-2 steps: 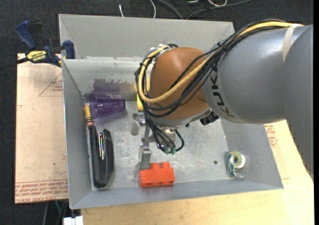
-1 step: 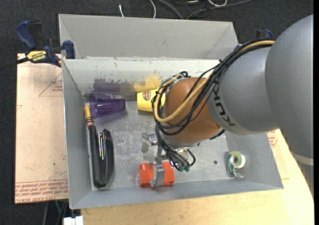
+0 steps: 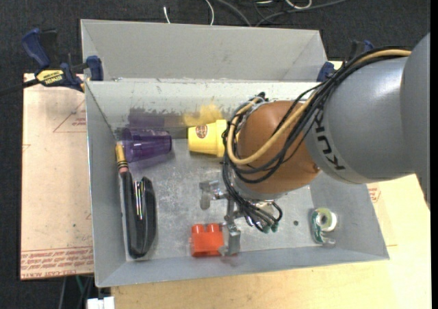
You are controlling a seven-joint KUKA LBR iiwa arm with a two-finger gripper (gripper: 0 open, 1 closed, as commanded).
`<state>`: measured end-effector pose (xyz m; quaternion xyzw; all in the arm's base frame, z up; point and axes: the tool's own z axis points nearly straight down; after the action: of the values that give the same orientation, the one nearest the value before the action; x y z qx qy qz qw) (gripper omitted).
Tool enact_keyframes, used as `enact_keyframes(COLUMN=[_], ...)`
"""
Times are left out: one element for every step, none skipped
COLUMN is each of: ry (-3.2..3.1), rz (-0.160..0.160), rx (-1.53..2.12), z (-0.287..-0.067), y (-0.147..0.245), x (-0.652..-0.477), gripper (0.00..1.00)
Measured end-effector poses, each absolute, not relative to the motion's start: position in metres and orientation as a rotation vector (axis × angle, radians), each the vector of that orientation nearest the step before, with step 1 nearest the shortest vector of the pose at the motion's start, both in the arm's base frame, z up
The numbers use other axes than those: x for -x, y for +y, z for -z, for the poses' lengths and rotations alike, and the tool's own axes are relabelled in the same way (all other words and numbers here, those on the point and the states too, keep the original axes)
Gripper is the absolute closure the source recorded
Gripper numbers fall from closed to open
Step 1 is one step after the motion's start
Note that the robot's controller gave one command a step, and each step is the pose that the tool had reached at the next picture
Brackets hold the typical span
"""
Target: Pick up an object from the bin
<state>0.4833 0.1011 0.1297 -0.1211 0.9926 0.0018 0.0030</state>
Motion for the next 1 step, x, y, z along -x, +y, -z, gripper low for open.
enact_keyframes(ry=[3.077], rz=[-0.004], rx=[0.626], z=[-0.1211], y=[0.1176], x=[-0.4815], gripper=[0.00])
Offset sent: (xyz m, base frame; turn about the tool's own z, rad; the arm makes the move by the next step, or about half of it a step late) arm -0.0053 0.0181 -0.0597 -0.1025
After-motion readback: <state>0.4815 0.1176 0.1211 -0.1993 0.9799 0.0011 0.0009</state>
